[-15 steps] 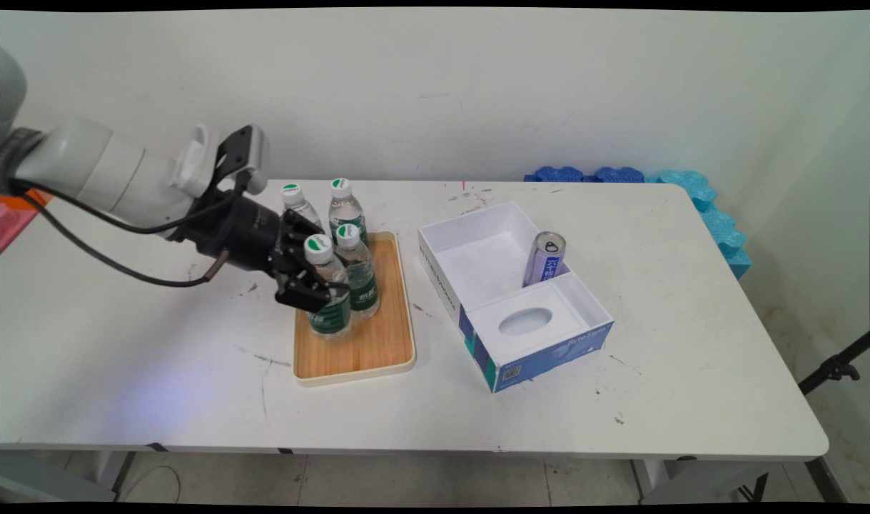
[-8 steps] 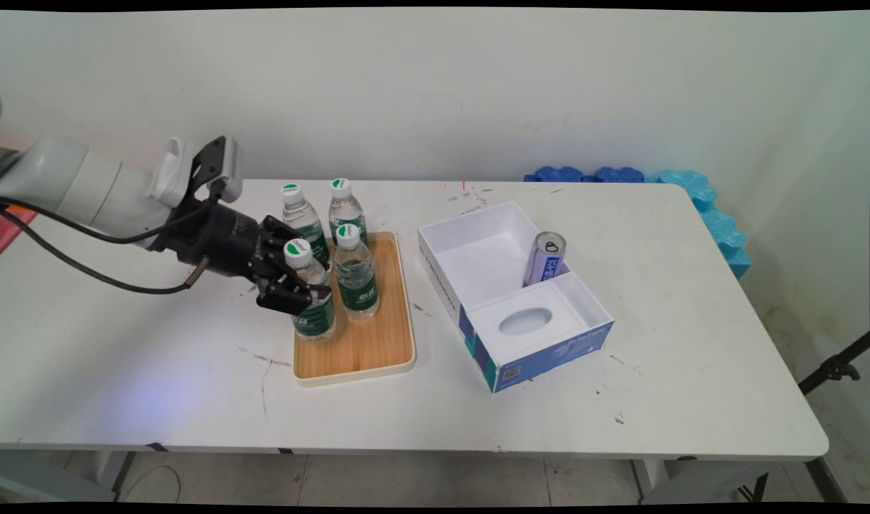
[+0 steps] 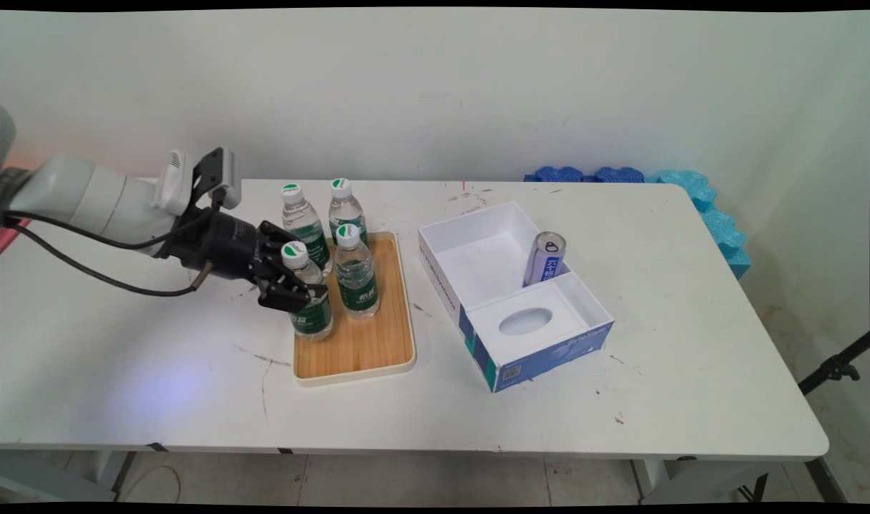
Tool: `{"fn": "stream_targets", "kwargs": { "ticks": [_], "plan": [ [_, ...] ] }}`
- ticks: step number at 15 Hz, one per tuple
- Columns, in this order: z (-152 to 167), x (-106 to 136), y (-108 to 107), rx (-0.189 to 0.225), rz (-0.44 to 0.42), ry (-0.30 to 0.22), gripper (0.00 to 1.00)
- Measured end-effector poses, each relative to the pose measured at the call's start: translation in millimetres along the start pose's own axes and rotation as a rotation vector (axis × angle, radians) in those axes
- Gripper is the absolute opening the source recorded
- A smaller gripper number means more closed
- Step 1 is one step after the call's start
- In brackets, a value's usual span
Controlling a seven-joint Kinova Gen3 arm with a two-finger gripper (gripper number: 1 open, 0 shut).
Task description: Place the picked object on the tray
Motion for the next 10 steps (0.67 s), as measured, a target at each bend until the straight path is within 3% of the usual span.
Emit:
{"fn": "stream_targets", "kwargs": {
  "ticks": [5, 6, 10],
  "plan": [
    [10.2, -9.8, -7.0, 0.016, -0.024, 0.006, 0.0],
    [11.1, -11.2, -7.9, 0.018, -0.028, 0.007, 1.0],
    [10.3, -16.3, -9.9, 0.024, -0.038, 0.007, 1.0]
  ]
}}
